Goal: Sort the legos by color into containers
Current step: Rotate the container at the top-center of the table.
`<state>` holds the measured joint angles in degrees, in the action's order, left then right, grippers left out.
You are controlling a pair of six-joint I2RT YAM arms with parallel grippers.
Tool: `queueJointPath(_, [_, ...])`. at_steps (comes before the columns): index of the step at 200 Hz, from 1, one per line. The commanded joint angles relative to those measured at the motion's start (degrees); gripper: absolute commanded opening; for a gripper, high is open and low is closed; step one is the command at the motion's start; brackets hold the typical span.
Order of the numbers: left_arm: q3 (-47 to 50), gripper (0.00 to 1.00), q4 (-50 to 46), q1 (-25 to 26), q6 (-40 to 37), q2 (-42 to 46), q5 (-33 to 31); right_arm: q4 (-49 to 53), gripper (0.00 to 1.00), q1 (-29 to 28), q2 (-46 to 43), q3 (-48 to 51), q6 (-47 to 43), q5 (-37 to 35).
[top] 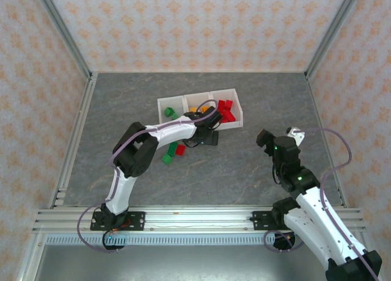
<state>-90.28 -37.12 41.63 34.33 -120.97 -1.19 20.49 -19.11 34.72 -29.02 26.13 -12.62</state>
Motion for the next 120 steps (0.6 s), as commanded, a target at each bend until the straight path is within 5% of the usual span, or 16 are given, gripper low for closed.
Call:
queueJointPath(1, [-2.68, 0.99, -3.38, -1.1, -2.78, -2.01, -3.12, -1.33, 1.0, -0.07, -0.34, 0.45, -0.59, -0.75])
queueJointPath(61, [-3.01, 0.98, -2.63, -4.93, -6.97, -2.36, -1.04, -1.13, 1.0, -0.08, -0.37, 0.35, -0.58, -1.07])
queueJointPath(120, [-1.36, 0.92, -1.58, -2.81, -7.64, -1.77, 2.7, -1.12, 1.0, -0.08, -0.35, 0.36, -0.45, -1.08])
